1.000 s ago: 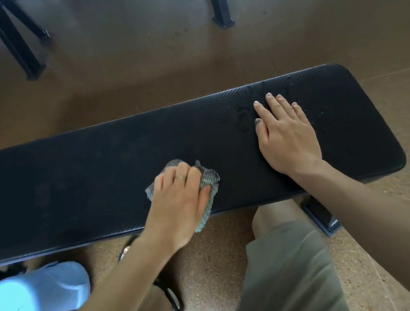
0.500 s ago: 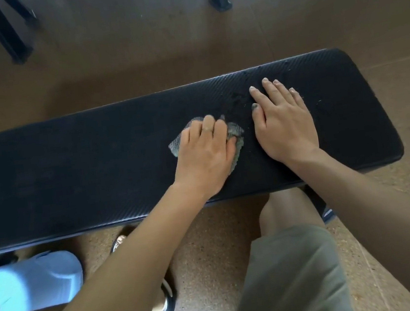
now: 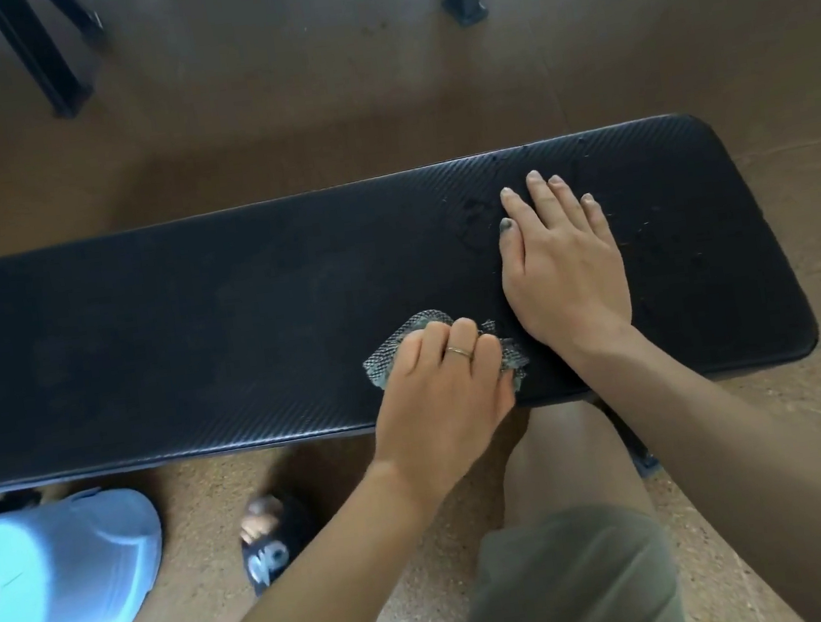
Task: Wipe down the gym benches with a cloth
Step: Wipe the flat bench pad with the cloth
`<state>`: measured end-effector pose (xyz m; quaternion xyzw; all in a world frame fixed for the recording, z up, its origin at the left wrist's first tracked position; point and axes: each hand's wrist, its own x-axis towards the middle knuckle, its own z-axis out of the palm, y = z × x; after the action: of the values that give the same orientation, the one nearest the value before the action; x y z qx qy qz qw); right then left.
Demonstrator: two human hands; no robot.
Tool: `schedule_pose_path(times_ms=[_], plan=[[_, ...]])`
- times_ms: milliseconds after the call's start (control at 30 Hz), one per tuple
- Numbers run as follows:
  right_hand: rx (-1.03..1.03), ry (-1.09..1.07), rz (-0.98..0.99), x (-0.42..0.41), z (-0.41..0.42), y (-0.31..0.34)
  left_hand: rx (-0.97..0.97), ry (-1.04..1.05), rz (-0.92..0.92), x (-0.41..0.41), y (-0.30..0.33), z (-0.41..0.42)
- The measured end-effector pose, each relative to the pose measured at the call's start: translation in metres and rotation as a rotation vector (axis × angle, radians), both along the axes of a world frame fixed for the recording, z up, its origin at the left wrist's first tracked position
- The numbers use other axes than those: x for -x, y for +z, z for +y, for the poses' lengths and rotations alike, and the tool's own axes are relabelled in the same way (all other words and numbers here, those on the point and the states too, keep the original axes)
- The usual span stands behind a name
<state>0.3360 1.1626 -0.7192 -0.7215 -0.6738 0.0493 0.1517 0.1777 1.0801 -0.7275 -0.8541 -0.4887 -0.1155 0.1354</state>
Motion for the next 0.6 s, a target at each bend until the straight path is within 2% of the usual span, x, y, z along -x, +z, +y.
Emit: schedule_pose_path(times_ms=[233,433,500,600], plan=[[-0.038,-0.028,0.029,0.001,0.002,0.0,0.008,-0.123,0.016,0.002,0.003,0.007],[-0.023,-0.028,0.059,-0.001,0.001,0.002,0.011,-0.224,0.015,0.098,0.008,0.011],[-0.014,-0.043,0.033,0.001,0.001,0.002,0.022,-0.206,0.011,0.112,0.009,0.015],[-0.01,-0.053,0.019,0.005,0.002,0.001,0.061,-0.131,-0.007,0.09,0.007,0.018]])
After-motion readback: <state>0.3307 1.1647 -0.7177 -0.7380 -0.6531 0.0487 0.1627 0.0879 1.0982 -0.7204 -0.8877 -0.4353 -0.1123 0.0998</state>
